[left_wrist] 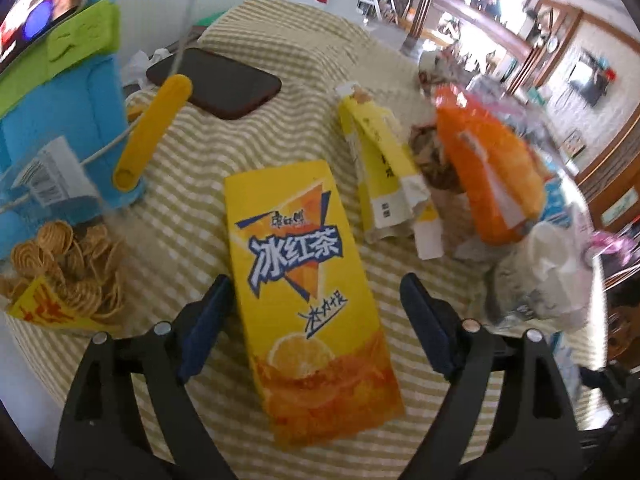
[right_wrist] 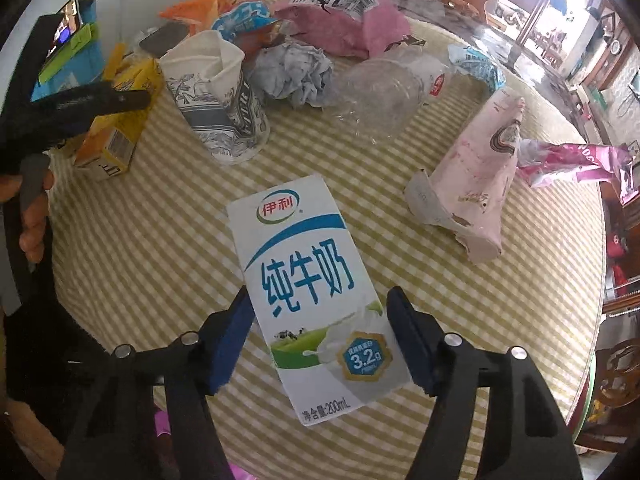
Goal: Collect trash
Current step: 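Close the left tool on the yellow carton while the right tool grips the milk carton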
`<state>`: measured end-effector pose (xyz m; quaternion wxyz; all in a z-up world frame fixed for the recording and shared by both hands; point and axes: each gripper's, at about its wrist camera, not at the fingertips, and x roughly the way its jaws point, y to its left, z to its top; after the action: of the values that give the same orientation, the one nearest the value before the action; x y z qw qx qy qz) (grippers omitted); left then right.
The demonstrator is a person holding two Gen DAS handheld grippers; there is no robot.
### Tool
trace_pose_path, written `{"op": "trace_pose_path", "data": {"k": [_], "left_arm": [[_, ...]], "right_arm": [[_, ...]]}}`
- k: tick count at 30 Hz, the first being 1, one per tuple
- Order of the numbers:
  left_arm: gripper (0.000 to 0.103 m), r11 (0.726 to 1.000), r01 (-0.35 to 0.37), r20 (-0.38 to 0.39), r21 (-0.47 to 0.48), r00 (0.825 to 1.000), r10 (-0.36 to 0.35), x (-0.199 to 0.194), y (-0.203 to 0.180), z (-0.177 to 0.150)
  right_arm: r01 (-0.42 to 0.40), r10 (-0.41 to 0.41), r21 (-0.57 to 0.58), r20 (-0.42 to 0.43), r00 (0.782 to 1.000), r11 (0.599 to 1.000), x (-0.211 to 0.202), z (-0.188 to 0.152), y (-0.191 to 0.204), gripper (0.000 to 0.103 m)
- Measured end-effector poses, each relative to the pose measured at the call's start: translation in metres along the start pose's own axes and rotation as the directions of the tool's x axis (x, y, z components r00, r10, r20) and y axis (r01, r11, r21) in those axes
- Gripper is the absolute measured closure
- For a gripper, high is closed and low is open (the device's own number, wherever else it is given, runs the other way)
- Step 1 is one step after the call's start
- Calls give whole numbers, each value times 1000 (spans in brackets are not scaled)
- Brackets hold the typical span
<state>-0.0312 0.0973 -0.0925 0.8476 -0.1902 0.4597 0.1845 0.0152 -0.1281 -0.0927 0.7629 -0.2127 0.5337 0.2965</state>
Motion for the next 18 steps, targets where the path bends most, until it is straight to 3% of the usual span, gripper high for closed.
{"op": "trace_pose_path", "data": {"k": [2,5,8,13,18], "left_arm": [[21,1000,-17,-5,9,1000,17,5,-2,-2],[40,1000,-3,-4,8,1000,3,8,-3,-2],[41,1000,29,13,-9,1000,-29,3,0,-3],[42,997,69,106,-25,992,-66,-26,3,-7],[42,993,119,239,26,963,-121,-76,-9,-14]], "right_arm": [[-4,4,-3,4,1000,1000,-3,-1,-2,37],[5,-5,-10,8,1000,1000,-7,-4,3,37],[-4,5,-18,34,999,1000,-14,-8,11,46],[-70,62,60,124,990,996,-36,-4,-2,49],[-103,70,129,239,969,986,-72,-3,-15,49]]}}
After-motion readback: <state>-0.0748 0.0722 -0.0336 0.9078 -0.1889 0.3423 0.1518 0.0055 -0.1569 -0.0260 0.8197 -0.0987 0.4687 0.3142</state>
